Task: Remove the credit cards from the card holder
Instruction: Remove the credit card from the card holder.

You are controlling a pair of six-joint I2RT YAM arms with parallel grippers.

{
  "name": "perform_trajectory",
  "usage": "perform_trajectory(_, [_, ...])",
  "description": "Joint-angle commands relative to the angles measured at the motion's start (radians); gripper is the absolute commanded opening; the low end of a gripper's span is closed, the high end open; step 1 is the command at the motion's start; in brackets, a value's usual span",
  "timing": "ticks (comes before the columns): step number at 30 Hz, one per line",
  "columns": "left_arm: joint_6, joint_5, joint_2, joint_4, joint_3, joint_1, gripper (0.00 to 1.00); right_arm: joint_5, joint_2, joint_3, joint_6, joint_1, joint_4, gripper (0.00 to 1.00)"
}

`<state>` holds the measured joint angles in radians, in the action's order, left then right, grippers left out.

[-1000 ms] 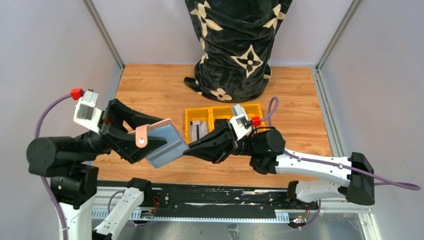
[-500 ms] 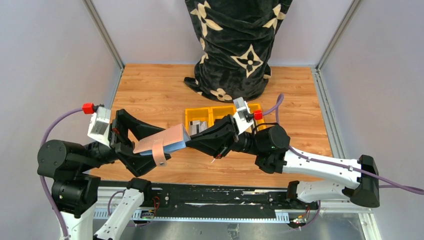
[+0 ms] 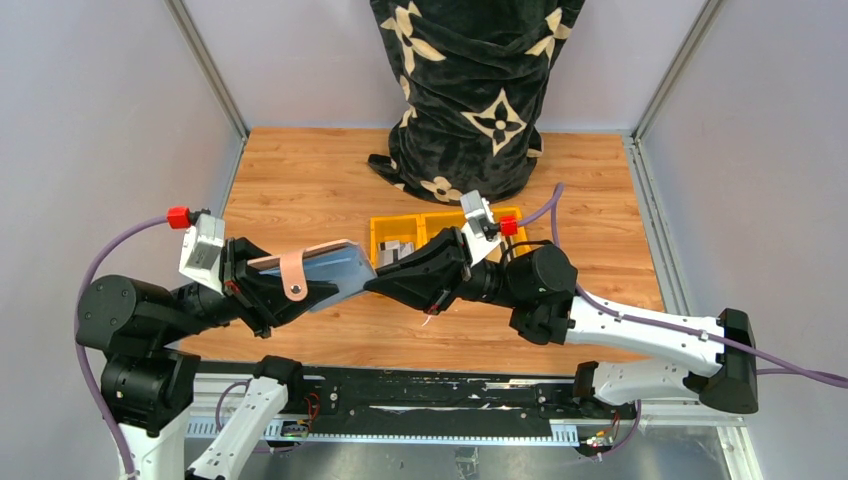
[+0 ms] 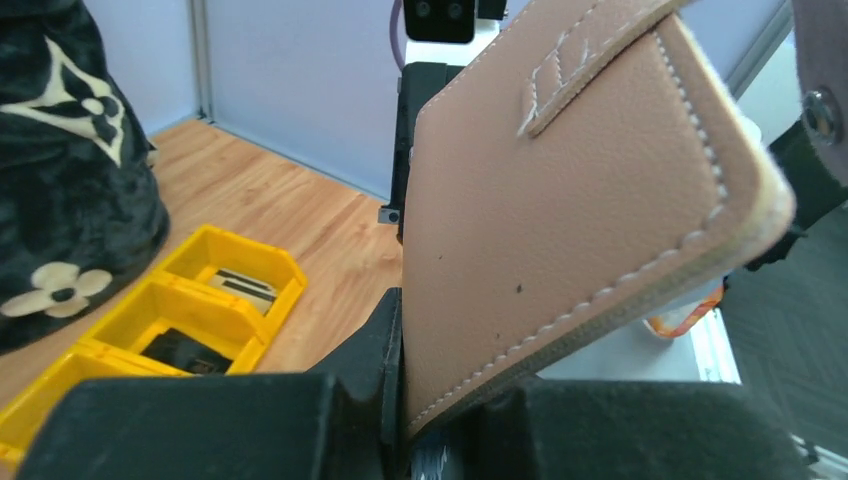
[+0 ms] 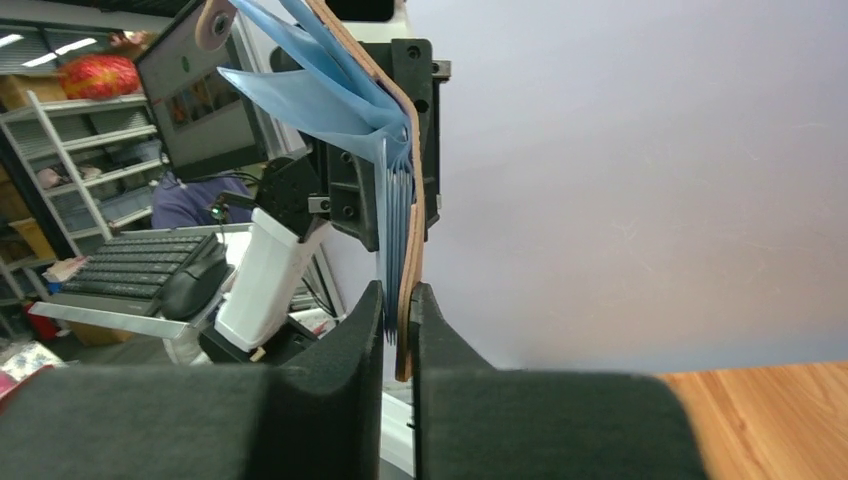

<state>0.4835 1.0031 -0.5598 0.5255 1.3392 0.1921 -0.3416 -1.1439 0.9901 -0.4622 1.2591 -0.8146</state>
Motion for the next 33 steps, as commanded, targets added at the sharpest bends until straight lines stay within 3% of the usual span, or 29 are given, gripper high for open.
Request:
perform_trajectory(1, [0.125, 0.015, -0.034, -0.100, 0.009, 0.001, 0.08, -0.093, 0.004, 0.020, -0.005, 0.021, -0.072, 0.24])
perform_trajectory(3, [0.217, 0.042, -0.042, -0.162, -0.001, 0.001, 0.06, -0.121, 0.004, 0.001, -0.017, 0.021, -0.106, 0.34])
perform_trajectory(6, [0.353, 0.065, -0.055, -0.252, -0.016, 0.001, 0.01, -0.139, 0.004, -0.020, -0.028, 0.020, -0.154, 0.37])
perform_trajectory(11, [0.403, 0.071, -0.070, -0.269, 0.012, 0.001, 0.00, -0.126, 0.007, -0.020, -0.026, 0.018, -0.156, 0.32])
perform_trajectory(18, [0.414, 0.077, -0.069, -0.267, 0.032, 0.001, 0.00, -0.063, 0.021, -0.019, -0.021, 0.012, -0.143, 0.16])
perform_trajectory(25, [0.408, 0.092, -0.062, -0.270, 0.032, 0.001, 0.00, -0.004, 0.015, -0.014, -0.050, 0.006, -0.134, 0.15])
perform_trajectory(33, [0.406, 0.118, -0.055, -0.291, 0.026, 0.001, 0.00, 0.084, 0.005, -0.014, -0.100, -0.010, -0.125, 0.07])
